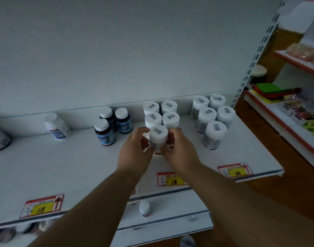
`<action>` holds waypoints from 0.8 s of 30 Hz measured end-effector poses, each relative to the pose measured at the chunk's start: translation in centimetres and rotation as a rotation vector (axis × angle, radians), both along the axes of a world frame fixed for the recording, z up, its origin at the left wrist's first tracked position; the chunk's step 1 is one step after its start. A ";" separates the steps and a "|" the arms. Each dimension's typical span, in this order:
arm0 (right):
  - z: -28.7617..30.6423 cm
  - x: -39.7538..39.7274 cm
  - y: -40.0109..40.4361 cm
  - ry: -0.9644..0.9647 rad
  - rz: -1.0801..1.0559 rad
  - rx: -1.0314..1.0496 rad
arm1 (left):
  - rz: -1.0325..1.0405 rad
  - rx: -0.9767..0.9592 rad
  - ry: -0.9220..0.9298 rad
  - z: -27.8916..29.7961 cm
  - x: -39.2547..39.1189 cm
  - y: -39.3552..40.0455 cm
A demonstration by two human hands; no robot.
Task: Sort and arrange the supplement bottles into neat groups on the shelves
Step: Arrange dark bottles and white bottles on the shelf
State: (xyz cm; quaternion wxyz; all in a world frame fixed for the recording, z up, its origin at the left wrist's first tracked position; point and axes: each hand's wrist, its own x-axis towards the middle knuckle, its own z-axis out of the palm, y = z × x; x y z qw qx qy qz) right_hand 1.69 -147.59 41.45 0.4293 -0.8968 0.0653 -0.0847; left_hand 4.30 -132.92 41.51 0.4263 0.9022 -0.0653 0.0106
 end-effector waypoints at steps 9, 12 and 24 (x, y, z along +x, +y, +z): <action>0.3 -3.3 0.7 -0.106 -0.009 -0.097 | -0.029 0.052 -0.069 1.3 -3.4 1.8; 1.6 -6.8 2.8 -0.137 -0.006 -0.155 | -0.102 0.028 -0.122 1.8 -6.2 4.0; 3.2 -19.0 22.3 -0.171 0.294 -0.094 | 0.084 0.128 -0.160 1.9 -21.4 25.9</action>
